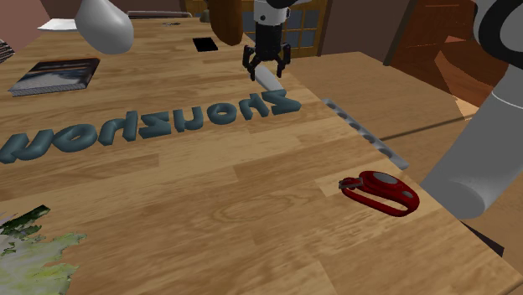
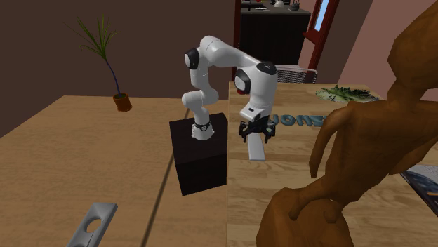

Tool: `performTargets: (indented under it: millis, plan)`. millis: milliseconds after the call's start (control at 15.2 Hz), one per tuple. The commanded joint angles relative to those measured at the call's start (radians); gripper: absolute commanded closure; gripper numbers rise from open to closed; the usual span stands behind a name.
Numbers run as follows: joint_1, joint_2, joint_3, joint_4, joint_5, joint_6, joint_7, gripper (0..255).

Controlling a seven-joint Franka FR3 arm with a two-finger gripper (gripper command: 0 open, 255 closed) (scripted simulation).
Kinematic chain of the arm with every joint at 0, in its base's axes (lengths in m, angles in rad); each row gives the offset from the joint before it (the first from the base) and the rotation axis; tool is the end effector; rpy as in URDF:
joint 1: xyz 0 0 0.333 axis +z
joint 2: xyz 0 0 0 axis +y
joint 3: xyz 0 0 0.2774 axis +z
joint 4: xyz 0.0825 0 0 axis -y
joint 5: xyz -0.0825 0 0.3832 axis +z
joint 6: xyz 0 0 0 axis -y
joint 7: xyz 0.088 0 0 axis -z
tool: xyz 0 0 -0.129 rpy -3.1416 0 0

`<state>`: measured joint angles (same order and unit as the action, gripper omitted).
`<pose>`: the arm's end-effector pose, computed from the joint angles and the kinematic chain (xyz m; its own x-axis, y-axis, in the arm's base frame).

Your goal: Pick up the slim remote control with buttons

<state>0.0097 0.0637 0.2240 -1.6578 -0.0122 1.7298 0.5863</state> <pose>0.5652 0.1304 0.5012 0.9389 -0.3441 0.0071 -0.3440 -0.9389 -0.0072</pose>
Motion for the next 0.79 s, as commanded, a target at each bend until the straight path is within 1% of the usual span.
performTargets:
  millis: [0,594,726]
  plan:
    - [0.0,-0.001,0.0,-0.005,0.0,0.005,0.0,255]
    - [0.0,-0.003,0.0,-0.009,0.001,0.006,0.0,255]
    - [0.0,-0.001,0.0,0.021,0.0,-0.021,0.0,255]
